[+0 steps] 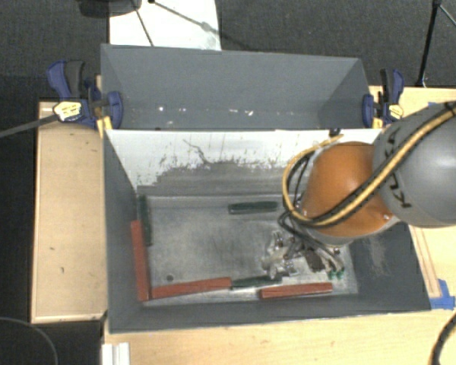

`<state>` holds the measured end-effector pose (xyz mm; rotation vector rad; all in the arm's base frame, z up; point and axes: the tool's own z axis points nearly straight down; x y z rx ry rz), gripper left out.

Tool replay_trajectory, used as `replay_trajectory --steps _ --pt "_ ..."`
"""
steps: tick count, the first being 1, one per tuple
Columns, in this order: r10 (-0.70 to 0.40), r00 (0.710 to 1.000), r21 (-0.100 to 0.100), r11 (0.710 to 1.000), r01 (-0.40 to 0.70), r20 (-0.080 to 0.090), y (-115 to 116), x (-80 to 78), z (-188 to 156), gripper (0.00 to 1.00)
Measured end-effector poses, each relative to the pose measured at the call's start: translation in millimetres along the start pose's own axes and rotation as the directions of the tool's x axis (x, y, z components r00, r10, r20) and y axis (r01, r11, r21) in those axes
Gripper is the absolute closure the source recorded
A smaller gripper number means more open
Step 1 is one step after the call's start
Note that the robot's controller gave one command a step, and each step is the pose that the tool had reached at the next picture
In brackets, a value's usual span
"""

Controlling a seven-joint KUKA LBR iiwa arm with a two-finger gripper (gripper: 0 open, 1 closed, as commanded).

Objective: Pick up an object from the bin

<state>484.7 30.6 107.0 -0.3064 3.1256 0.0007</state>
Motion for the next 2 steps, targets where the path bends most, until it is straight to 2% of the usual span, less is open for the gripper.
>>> replay_trajectory --steps 1,2 --pt "0.016 1.000 0.000 1.000 -0.016 0.001 7.7 -2.6 -45.7 0.00" --pt "0.016 1.000 0.000 1.000 -0.016 0.001 7.7 -2.5 -45.6 0.00"
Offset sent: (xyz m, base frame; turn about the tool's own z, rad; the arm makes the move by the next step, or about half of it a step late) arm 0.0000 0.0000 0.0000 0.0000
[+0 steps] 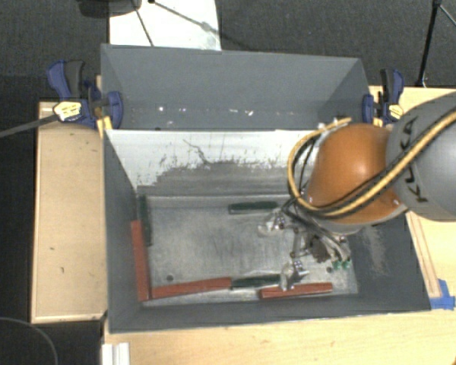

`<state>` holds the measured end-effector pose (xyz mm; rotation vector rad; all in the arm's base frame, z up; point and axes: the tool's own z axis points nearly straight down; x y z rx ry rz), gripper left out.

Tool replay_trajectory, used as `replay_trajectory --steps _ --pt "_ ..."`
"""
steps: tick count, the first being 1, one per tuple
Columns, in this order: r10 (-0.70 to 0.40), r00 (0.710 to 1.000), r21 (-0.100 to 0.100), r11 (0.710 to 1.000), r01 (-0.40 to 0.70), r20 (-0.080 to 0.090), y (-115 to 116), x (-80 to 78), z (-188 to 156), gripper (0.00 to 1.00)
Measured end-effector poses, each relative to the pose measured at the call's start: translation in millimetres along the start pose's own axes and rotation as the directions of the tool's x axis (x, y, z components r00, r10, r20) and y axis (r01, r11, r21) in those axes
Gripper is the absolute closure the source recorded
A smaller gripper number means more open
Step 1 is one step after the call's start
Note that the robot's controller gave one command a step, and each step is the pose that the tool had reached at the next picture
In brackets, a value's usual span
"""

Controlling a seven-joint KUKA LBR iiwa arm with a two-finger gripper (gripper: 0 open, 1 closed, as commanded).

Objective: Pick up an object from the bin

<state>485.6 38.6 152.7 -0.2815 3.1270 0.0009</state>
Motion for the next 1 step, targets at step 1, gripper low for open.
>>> replay_trajectory --steps 1 --pt "-0.008 1.000 0.001 1.000 0.008 0.013 3.1 -15.4 77.9 1.00"
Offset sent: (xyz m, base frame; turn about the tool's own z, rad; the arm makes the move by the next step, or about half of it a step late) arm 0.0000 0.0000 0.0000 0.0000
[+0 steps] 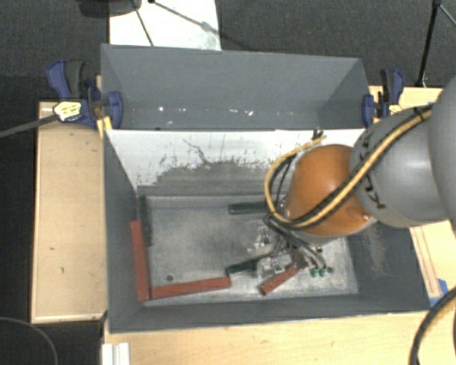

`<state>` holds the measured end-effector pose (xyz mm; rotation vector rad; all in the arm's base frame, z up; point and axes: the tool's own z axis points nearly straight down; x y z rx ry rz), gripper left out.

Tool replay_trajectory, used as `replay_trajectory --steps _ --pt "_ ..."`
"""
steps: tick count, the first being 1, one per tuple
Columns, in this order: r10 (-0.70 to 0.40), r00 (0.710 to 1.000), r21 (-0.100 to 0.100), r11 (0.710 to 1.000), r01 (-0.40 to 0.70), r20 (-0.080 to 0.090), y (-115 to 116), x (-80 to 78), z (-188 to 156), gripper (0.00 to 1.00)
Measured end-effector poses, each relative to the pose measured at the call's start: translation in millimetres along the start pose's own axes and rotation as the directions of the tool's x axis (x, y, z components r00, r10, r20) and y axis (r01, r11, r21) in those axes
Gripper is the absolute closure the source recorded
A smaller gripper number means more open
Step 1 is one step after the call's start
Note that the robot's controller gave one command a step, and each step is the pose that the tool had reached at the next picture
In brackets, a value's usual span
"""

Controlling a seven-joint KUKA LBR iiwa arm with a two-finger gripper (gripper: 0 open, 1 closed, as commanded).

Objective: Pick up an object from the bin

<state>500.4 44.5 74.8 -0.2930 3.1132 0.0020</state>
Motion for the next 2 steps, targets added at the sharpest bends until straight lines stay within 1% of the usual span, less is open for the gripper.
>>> replay_trajectory --steps 1,2 --pt "0.000 1.000 0.000 1.000 0.000 0.000 0 0.0 0 1.00" --pt "0.014 1.000 0.000 1.000 -0.014 -0.012 3 -9.4 -135 1.00"
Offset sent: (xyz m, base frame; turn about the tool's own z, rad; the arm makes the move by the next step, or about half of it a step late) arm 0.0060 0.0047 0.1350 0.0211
